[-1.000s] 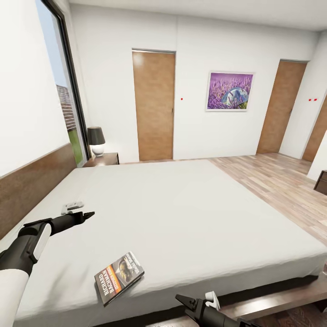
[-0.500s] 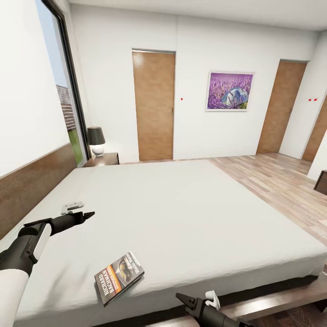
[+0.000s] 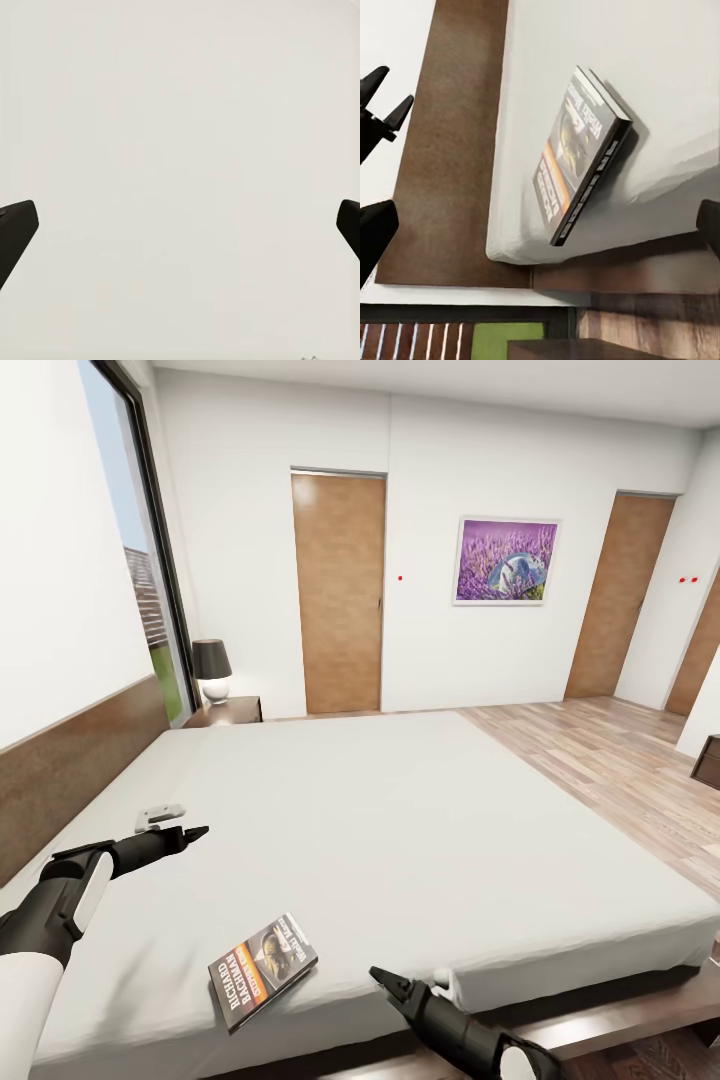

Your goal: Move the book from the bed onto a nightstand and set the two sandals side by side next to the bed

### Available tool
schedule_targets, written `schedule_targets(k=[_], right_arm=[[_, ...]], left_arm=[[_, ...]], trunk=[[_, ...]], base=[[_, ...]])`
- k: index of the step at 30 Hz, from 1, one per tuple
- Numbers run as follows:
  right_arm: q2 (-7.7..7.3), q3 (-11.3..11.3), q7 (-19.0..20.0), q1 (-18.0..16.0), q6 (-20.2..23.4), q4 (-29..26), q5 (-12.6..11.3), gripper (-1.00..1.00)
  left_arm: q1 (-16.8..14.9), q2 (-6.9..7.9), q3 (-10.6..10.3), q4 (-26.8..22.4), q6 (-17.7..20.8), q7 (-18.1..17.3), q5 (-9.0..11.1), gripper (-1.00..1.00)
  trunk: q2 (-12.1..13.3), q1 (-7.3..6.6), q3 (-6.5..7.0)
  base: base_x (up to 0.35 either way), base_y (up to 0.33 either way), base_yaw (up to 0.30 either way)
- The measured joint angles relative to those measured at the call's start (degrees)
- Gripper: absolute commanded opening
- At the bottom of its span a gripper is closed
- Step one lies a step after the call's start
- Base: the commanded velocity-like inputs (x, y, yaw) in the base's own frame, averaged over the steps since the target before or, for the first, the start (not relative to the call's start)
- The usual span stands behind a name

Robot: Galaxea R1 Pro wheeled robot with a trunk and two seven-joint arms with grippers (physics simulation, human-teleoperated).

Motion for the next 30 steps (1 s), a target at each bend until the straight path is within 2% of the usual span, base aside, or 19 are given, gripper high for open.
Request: schedule_targets(k=[3, 7, 11, 14, 22, 30], right_arm=[[1.14, 0.0, -1.5, -1.4, -0.1, 0.2, -0.1, 1.0], [2.4, 0.0, -5.7, -3.2, -0.8, 0.5, -0.1, 1.0], [2.88, 0.0, -8.8, -4.1, -2.5, 1.5, -0.2, 1.0], [3.16, 0.0, -11.0, -5.2, -5.6, 3.7, -0.2, 1.0], [3.16, 0.0, -12.1, -8.1, -8.5, 9.1, -2.2, 1.0], [3.27, 0.1, -11.9, -9.2, -12.3, 11.7, -2.8, 1.0]], left_arm=[[0.0, 0.0, 0.0, 0.0, 0.0, 0.0, 0.0, 1.0], [0.0, 0.0, 0.0, 0.0, 0.1, 0.0, 0.1, 1.0], [0.0, 0.0, 0.0, 0.0, 0.1, 0.0, 0.0, 1.0], [0.0, -0.02, 0.0, 0.0, 0.1, 0.0, 0.1, 1.0], [0.0, -0.12, 0.0, 0.0, 0.1, 0.0, 0.1, 1.0], [0.0, -0.16, 0.0, 0.0, 0.1, 0.0, 0.1, 1.0]], trunk=[[0.0, 0.0, 0.0], [0.0, 0.0, 0.0], [0.0, 0.0, 0.0], [0.0, 0.0, 0.0], [0.0, 0.0, 0.0], [0.0, 0.0, 0.0]], base=[[-0.004, 0.0, 0.0], [-0.002, 0.0, 0.0], [0.0, 0.0, 0.0], [0.0, 0.0, 0.0], [0.0, 0.0, 0.0], [0.0, 0.0, 0.0]])
